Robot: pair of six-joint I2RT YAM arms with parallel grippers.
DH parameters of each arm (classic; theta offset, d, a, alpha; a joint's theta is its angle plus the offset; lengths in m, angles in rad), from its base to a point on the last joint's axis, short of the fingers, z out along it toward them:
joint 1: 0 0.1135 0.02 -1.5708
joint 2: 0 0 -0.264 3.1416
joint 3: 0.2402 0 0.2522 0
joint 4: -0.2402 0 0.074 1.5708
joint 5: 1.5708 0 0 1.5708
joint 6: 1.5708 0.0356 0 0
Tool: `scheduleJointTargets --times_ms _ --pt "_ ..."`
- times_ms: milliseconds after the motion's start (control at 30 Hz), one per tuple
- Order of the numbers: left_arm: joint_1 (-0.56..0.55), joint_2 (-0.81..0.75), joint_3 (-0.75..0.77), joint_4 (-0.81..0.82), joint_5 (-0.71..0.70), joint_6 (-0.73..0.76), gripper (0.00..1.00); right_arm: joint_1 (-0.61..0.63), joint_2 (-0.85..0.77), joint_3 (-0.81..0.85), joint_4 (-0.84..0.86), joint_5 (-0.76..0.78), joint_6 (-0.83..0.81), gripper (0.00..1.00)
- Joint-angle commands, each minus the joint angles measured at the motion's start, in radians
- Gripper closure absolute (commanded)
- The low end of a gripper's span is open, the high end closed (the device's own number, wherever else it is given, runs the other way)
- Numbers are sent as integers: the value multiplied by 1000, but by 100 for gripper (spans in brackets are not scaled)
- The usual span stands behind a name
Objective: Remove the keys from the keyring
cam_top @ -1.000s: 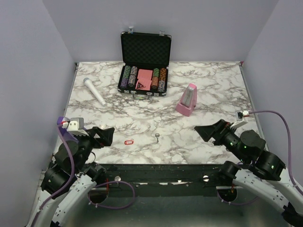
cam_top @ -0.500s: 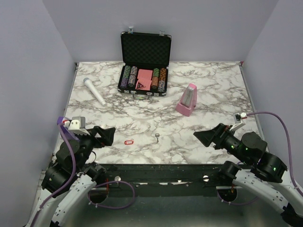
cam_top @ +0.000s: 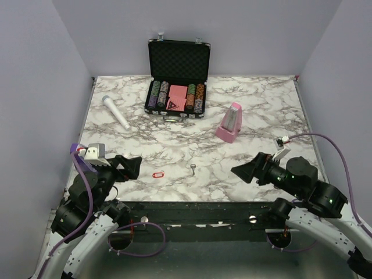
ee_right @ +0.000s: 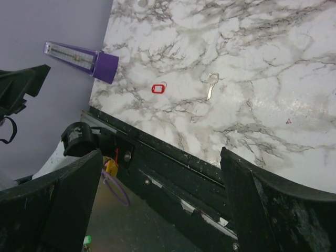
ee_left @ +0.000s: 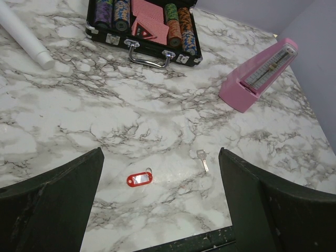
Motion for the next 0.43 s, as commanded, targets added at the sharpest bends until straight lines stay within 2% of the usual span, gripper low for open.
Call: scheduleJointTargets --times_ms 0,233,400 --pt "4 10 -7 13 17 16 2 -1 71 48 -78 -90 -17 0" --pt "6 13 -7 13 18 16 2 -1 62 33 -40 -97 -11 0" --pt "4 11 -8 14 18 16 2 -1 54 19 17 -168 -9 0"
